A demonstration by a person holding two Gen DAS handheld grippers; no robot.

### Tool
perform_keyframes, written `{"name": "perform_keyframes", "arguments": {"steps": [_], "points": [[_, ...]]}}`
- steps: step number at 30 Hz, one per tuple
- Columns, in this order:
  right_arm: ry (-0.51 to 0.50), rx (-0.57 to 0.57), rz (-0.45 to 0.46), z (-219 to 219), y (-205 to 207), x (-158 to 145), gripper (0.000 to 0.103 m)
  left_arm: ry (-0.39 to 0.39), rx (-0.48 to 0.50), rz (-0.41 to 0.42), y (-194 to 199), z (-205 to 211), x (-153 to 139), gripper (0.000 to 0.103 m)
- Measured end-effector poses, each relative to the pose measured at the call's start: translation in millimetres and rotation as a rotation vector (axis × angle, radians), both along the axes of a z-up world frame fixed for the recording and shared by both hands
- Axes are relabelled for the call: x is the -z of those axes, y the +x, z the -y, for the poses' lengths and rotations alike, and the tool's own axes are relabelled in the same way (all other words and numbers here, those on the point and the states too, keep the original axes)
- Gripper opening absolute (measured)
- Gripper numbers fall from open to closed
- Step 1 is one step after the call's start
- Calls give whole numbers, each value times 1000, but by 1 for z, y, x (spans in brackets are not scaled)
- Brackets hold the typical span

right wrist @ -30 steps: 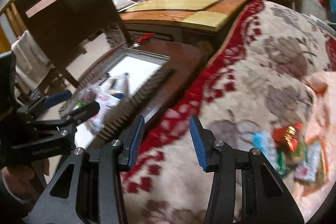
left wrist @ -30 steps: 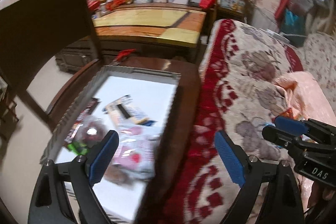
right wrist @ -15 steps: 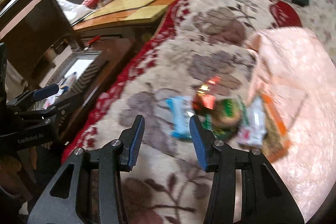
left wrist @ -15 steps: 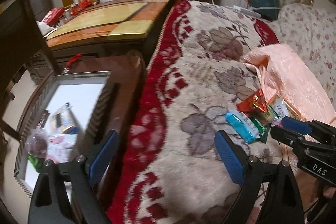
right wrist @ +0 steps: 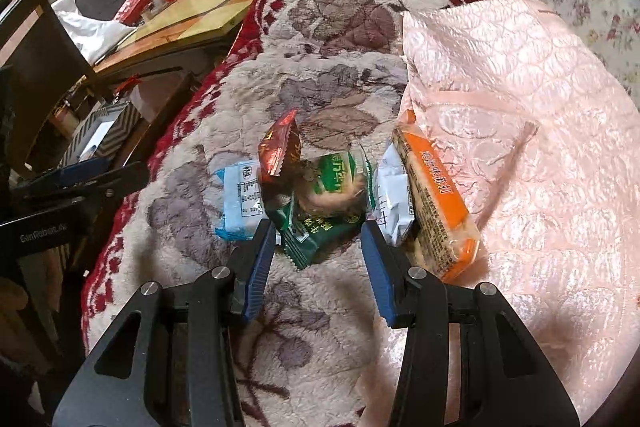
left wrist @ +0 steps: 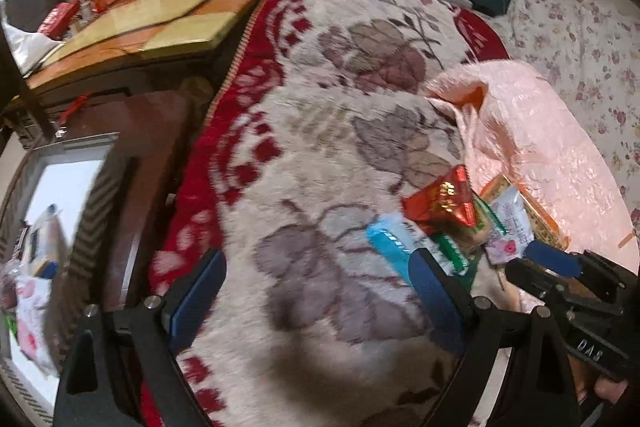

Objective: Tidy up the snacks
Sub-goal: 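Grasp the blue snack packet with left tool while right tool grasps the red candy packet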

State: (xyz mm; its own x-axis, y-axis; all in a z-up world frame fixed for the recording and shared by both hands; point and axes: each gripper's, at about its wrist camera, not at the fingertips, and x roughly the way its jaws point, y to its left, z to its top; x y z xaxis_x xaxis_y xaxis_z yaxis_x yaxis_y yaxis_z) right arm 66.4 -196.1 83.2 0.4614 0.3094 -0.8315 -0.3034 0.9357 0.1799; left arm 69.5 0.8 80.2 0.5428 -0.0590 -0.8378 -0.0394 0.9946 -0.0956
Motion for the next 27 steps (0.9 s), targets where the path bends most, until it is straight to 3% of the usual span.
{"name": "perform_keyframes", "arguments": {"steps": [13, 16, 22, 23, 24, 25, 27], "points": [[31, 18, -4, 12, 8, 5, 44, -77, 40, -173, 41, 45, 47, 94], [37, 9, -7, 11, 11, 4, 44, -68, 22, -201, 42, 36, 55, 94], [52, -39, 17, -12, 28, -2, 44, -47, -21, -182, 33, 0, 48, 94], [55, -50, 20, -17, 32, -2, 45, -42, -25, -179, 31, -6, 46, 94], [54, -69, 11, -26, 39, 0, 54, -36, -25, -176, 28, -10, 45, 94], [45, -76, -7, -33, 44, 4, 57, -31, -21, -171, 26, -14, 43, 94], [30, -73, -48, -47, 55, 11, 57, -16, -17, -163, 24, -21, 42, 94]]}}
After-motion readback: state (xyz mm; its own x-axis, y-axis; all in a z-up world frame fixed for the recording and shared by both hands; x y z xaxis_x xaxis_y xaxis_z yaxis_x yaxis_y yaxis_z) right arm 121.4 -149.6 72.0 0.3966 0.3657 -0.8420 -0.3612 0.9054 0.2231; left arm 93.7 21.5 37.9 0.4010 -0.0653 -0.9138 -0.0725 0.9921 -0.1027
